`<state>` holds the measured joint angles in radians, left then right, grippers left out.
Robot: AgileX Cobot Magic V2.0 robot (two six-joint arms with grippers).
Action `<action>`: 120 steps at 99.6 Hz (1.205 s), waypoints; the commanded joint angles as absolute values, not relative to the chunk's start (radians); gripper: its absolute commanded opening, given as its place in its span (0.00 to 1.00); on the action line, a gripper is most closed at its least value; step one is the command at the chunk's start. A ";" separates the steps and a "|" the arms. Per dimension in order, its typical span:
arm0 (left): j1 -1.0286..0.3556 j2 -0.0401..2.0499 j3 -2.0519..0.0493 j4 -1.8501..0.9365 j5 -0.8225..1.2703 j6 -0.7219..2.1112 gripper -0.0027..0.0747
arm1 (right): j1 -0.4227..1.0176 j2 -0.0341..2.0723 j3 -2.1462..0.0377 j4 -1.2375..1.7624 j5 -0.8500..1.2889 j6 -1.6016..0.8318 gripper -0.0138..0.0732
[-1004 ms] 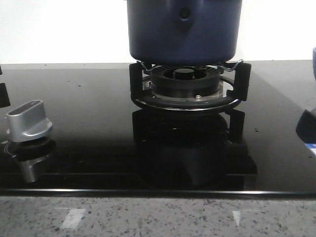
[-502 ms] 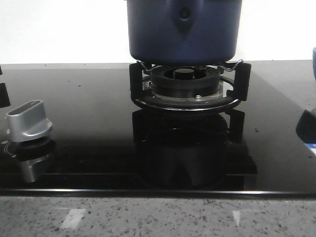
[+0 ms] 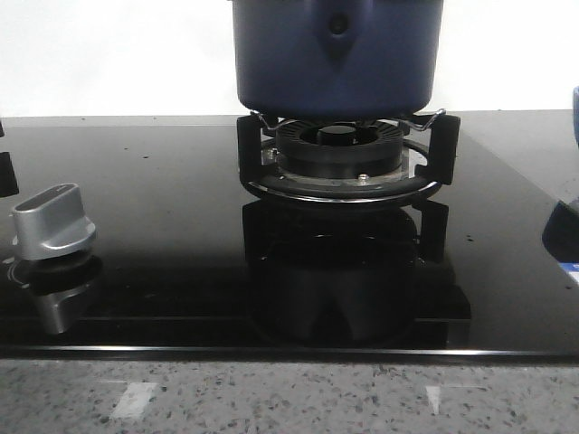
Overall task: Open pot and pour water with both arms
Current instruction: 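Lower the left gripper and grasp the blue silicone lid handle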
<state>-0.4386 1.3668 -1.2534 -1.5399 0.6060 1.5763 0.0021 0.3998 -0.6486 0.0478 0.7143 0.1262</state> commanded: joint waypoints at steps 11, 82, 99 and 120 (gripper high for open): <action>-0.363 1.392 -1.290 -1.612 0.694 1.596 0.69 | 0.003 0.415 -0.685 0.045 0.666 0.118 0.62; -0.366 1.577 -1.290 -1.782 0.768 1.927 0.71 | 0.003 0.415 -0.685 0.045 0.662 0.118 0.62; -0.377 1.601 -1.291 -1.815 0.788 1.963 0.76 | 0.003 0.415 -0.685 0.045 0.639 0.118 0.62; -0.410 1.619 -1.306 -1.822 0.740 1.963 0.80 | 0.003 0.415 -0.685 0.045 0.635 0.118 0.62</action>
